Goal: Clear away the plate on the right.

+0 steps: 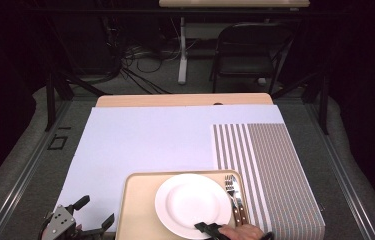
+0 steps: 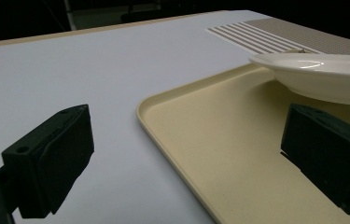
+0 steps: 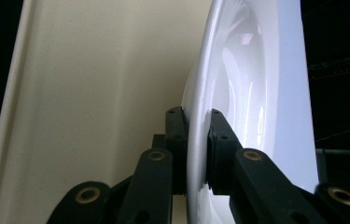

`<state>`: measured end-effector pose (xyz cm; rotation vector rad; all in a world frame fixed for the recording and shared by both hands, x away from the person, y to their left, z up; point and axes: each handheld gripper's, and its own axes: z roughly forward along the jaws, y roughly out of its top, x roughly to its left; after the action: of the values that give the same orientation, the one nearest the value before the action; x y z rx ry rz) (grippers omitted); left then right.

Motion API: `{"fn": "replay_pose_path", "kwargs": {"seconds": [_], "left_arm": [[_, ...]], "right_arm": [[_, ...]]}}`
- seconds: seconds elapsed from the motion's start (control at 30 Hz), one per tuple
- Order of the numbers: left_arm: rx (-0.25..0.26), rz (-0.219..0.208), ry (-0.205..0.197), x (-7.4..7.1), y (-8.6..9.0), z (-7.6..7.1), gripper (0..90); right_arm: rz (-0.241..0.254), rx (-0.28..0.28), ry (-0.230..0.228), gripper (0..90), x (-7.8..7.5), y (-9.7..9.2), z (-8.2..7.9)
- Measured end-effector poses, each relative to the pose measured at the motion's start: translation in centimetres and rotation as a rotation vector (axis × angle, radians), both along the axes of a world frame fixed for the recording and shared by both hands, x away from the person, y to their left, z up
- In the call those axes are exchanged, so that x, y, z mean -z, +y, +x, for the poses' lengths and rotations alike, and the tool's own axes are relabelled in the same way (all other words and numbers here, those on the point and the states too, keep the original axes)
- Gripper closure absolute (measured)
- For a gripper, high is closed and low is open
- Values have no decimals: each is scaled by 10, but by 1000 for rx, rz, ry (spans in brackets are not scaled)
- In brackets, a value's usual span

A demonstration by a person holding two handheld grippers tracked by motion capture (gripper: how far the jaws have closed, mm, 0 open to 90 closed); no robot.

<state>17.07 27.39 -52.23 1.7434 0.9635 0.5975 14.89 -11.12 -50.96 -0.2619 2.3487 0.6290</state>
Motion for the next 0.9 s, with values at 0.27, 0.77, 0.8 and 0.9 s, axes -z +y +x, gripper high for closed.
{"fn": "replay_pose_path", "kwargs": {"seconds": [0.27, 0.77, 0.8, 0.9], "left_arm": [[1, -1, -1, 0, 0, 0, 29], [0, -2, -1, 0, 0, 0, 29], [-1, 0, -1, 0, 0, 0, 29], [-1, 0, -1, 0, -1, 1, 29]], "right_arm": [[0, -5, 4, 817, 5, 4, 2], [-15, -12, 10, 817, 16, 9, 6], [-12, -8, 13, 817, 17, 10, 5], [-18, -15, 1, 817, 19, 11, 5]]}}
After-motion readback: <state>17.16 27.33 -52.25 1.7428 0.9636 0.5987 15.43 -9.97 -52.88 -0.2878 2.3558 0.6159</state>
